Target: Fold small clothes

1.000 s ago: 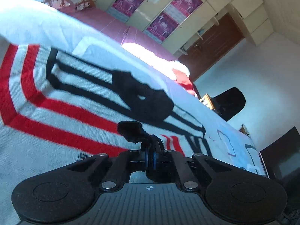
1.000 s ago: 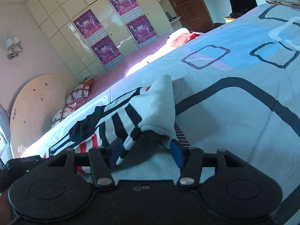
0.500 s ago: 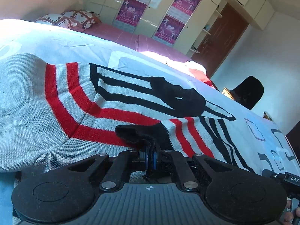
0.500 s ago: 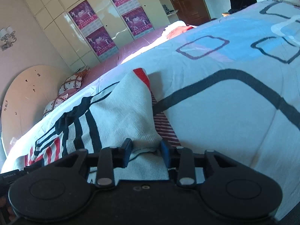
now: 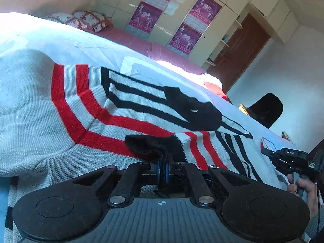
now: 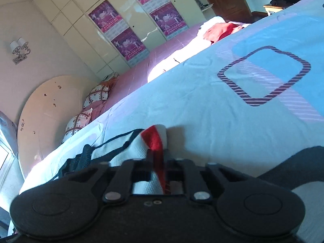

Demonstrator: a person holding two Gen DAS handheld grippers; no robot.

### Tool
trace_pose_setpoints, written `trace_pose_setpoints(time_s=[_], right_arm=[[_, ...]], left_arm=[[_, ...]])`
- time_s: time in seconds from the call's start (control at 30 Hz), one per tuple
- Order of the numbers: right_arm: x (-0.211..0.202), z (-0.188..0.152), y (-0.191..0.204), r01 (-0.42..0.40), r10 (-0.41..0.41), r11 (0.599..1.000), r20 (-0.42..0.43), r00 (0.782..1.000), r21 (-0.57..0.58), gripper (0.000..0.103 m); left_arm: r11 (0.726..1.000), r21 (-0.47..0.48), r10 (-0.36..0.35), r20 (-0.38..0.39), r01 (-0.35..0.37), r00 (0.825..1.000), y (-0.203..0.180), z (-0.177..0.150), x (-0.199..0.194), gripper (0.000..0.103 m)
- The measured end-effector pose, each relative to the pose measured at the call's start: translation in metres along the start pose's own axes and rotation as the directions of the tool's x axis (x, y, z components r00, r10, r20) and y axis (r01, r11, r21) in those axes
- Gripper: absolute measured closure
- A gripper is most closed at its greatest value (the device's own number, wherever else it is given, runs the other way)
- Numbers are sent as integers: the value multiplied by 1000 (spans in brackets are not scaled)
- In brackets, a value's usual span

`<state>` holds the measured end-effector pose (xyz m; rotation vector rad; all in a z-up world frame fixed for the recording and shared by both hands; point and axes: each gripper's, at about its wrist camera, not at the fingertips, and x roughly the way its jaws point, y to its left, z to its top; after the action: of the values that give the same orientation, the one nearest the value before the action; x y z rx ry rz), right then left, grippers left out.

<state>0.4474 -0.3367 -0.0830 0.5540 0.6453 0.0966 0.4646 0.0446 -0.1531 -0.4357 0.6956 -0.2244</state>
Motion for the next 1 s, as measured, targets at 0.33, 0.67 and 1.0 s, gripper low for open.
trace_pose_setpoints(time_s=[0.33,0.67,1.0], right_arm=[[-17,-16,33,193,-181,945,69,981,-265,82],[-38,-80,74,160,-162,849,40,986,-504,81],[-52,-98,92,179,-193,810,34,981,-558,77]], left_arm=[[994,6,105,29,-105,994,-1,-2,-10,98],[945,313,75,83,-98,994,-76,2,6,8],[903,390,189,18,-181,982,-89,-23,18,12]])
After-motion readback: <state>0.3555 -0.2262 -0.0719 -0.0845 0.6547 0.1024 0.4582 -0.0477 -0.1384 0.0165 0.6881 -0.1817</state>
